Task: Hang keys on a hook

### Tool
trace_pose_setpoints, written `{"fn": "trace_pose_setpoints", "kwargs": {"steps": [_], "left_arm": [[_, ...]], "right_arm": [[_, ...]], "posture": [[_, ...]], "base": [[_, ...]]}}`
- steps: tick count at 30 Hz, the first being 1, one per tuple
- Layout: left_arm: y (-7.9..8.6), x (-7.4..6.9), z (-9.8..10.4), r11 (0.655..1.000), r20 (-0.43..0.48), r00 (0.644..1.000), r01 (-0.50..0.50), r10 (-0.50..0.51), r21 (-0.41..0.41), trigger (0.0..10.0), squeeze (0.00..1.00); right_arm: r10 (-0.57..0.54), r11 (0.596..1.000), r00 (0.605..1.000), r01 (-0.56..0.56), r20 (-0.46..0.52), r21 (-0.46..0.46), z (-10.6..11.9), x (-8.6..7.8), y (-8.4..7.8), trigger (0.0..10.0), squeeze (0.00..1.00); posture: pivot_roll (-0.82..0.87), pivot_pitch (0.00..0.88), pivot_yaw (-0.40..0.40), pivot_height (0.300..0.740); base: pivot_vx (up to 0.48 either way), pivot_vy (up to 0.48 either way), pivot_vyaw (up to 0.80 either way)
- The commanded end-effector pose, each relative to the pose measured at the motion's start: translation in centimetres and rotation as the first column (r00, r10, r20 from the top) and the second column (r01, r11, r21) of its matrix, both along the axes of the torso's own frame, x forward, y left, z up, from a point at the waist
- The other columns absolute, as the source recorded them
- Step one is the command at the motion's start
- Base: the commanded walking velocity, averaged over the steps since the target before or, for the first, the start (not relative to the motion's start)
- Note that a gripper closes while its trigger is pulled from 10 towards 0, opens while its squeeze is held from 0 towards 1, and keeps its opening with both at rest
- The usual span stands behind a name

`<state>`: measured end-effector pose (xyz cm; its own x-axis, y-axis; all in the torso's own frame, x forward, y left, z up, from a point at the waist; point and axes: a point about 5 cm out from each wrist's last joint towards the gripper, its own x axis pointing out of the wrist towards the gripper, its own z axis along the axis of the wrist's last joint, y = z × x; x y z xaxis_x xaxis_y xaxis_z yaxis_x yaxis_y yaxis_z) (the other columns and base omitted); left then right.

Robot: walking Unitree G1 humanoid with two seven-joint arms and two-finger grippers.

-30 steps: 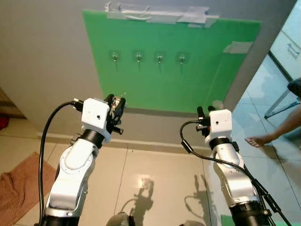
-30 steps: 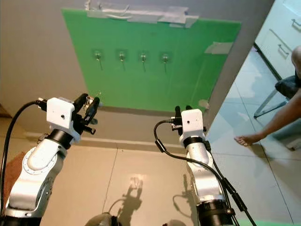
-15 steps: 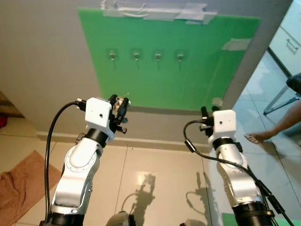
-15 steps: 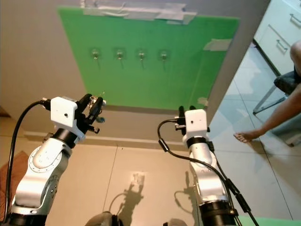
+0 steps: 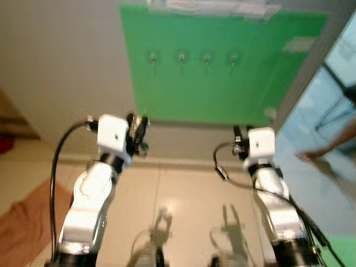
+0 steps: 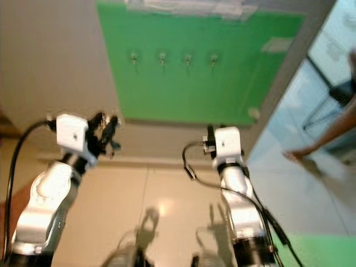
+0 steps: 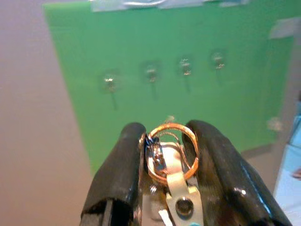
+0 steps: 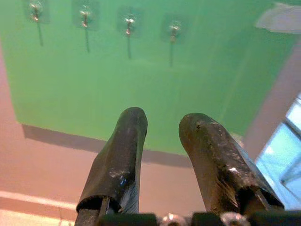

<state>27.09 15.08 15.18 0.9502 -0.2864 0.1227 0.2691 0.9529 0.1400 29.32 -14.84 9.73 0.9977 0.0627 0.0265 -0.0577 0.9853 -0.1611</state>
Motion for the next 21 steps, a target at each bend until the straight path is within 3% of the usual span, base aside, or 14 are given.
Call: {"fn": "trace_pose_setpoints", "kwargs": {"steps": [1,21], "left_arm": [[-0.34,0.03,0.47,1.000,0.023,1.000,0.014,-0.015,0.019,0.0,0.00],[-0.37,0.69,0.69,1.000,0.027,1.000,0.015,-0.016,0.026,0.0,0.00]], "right_arm": [[-0.009,1.000,1.000,0.009,0.009,0.011,0.17,0.04,-0.37,10.0,0.00],[-0.020,1.000,1.000,0.020,0.000,0.009,-0.12,0.05,-0.41,10.0,0.00]], "posture": [[-0.09,0.074,0.025,0.740],[-0.09,0.058,0.030,0.740]], "base": [[0.000,0.000,0.00],[0.029,0.000,0.00]]}}
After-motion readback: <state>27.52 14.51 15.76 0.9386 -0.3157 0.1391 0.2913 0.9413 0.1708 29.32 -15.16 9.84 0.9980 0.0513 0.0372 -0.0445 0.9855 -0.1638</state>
